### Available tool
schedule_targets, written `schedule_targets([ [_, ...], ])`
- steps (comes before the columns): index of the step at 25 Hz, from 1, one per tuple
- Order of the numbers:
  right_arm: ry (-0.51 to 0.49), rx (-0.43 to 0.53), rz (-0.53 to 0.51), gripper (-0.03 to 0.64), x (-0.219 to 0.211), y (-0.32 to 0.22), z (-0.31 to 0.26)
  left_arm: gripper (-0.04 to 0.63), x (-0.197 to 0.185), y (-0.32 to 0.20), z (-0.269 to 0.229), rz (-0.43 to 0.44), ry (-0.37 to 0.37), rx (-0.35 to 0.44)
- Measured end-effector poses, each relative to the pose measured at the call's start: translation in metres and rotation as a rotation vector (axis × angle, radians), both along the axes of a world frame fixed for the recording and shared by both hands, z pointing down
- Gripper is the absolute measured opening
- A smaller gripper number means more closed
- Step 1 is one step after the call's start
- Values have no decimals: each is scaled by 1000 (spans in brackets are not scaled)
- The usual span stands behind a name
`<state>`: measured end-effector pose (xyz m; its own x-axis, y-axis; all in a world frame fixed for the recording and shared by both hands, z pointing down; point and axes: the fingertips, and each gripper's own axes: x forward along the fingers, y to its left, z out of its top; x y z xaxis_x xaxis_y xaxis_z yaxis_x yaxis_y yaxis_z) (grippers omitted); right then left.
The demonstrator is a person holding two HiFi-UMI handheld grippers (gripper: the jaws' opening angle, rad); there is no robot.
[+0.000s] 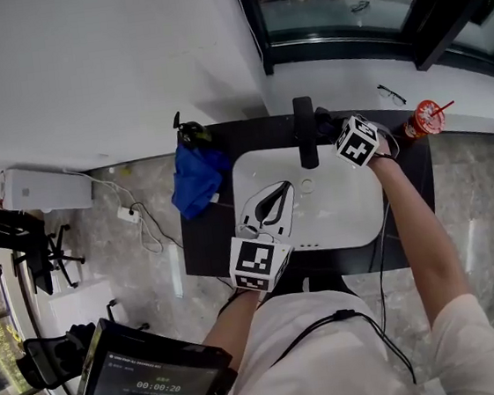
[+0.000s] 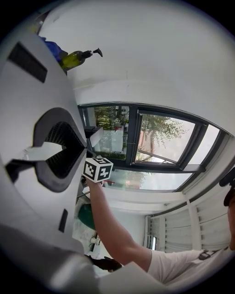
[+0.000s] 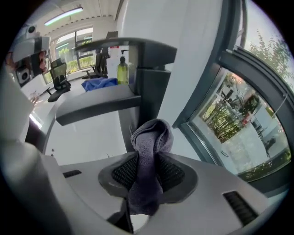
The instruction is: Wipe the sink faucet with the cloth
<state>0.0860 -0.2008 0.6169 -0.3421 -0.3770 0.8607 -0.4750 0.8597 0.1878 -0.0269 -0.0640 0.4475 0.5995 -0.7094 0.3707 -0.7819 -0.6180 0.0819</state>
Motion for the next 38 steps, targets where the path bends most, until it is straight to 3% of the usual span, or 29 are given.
schedule_targets([
  [4, 98, -18, -103, 115, -10, 6, 13, -6, -1, -1, 1, -8, -1, -4],
  [8, 87, -14, -140, 115, -21, 6, 13, -6, 0, -3, 1, -10, -1, -4],
  [15, -138, 51, -132, 115, -23, 5, -44, -6, 3, -4, -1, -3, 14, -3],
  [19, -204, 141, -165, 115, -20, 3, -87, -6, 10, -5, -1, 17, 17, -2],
  [27, -452, 288, -49, 115, -4, -20, -169, -6, 20, -8, -5, 39, 21, 7],
  [31, -349, 272, 39, 115, 16, -33, -144, -6, 19, -8, -7, 29, 24, 9],
  [35, -207, 133, 73, 115, 20, -30, -82, -6, 14, -8, -8, 13, 23, 8],
  [38, -106, 48, 27, 115, 11, -22, -43, -6, 8, -8, -7, -1, 20, 3],
])
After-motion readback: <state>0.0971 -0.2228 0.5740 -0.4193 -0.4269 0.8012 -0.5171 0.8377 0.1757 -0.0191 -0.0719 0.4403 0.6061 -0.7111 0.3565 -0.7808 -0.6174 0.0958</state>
